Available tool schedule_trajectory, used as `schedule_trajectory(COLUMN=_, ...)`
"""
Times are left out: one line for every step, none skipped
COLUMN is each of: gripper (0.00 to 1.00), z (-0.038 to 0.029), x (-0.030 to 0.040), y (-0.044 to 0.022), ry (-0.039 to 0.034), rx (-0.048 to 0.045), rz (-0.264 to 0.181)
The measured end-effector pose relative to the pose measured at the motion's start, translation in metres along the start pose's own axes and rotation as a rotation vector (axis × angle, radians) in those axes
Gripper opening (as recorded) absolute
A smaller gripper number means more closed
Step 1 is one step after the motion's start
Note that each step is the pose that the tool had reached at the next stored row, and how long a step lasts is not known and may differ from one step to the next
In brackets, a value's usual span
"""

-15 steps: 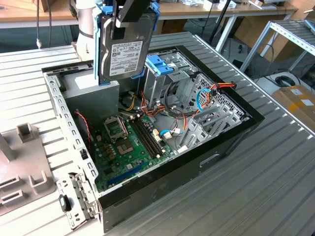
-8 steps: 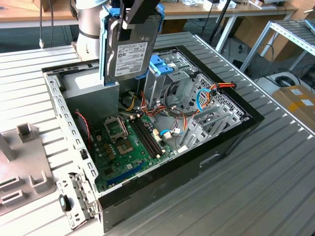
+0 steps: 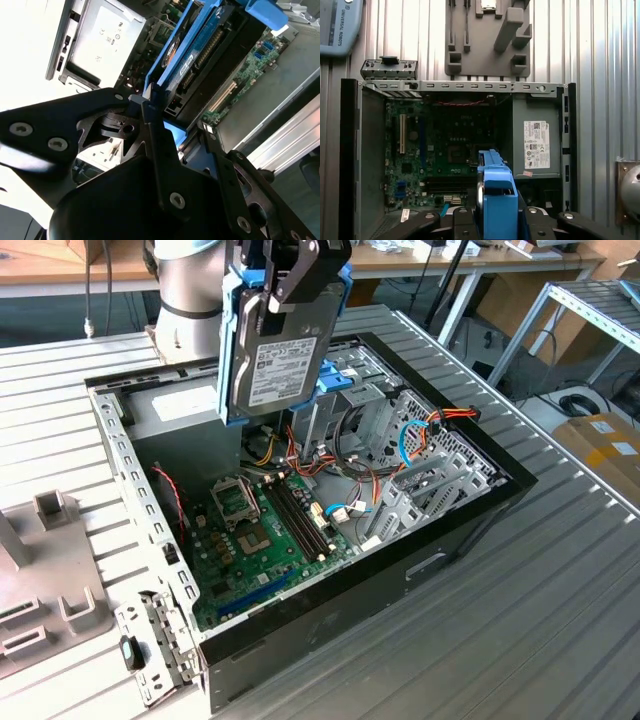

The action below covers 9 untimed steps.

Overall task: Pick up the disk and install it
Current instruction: 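Pick up the disk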

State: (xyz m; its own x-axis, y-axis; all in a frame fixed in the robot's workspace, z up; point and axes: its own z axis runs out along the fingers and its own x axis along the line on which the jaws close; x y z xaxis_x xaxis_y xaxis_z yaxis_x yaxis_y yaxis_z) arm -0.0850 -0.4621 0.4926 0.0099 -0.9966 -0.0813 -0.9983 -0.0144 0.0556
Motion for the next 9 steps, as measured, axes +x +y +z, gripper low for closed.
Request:
schedule_trajectory(gripper=0.37, z=0.0001, x=0.0005, y=-0.0002, ry=0.0002, rx=0.0, rz=0.0)
schedule_trajectory(gripper=0.37, z=0.0001, x=0.001, y=-0.0004, ry=0.0006, rx=0.0, rz=0.0)
schedule_trajectory(gripper=0.37, z=0.0001, x=0.0015, y=-0.0006, ry=0.0009, rx=0.0, rz=0.0)
schedule_trajectory(gripper=0.37, z=0.0002, x=0.002, y=-0.0008, ry=0.0013, rx=0.0, rz=0.0)
schedule_trajectory(gripper=0.37, z=0.0003, x=0.0024, y=-0.001, ry=0.0016, rx=0.0, rz=0.0)
schedule_trajectory(gripper=0.37, z=0.0003, x=0.0029, y=-0.0012, ry=0.0021, rx=0.0, rz=0.0)
schedule_trajectory(gripper=0.37, z=0.0003, x=0.0033, y=-0.0013, ry=0.0024, rx=0.0, rz=0.0)
schedule_trajectory(gripper=0.37, z=0.0003, x=0.0038, y=-0.0015, ry=0.0028, rx=0.0, rz=0.0)
schedule_trajectory(gripper=0.37, z=0.0004, x=0.0042, y=-0.0016, ry=0.0031, rx=0.0, rz=0.0)
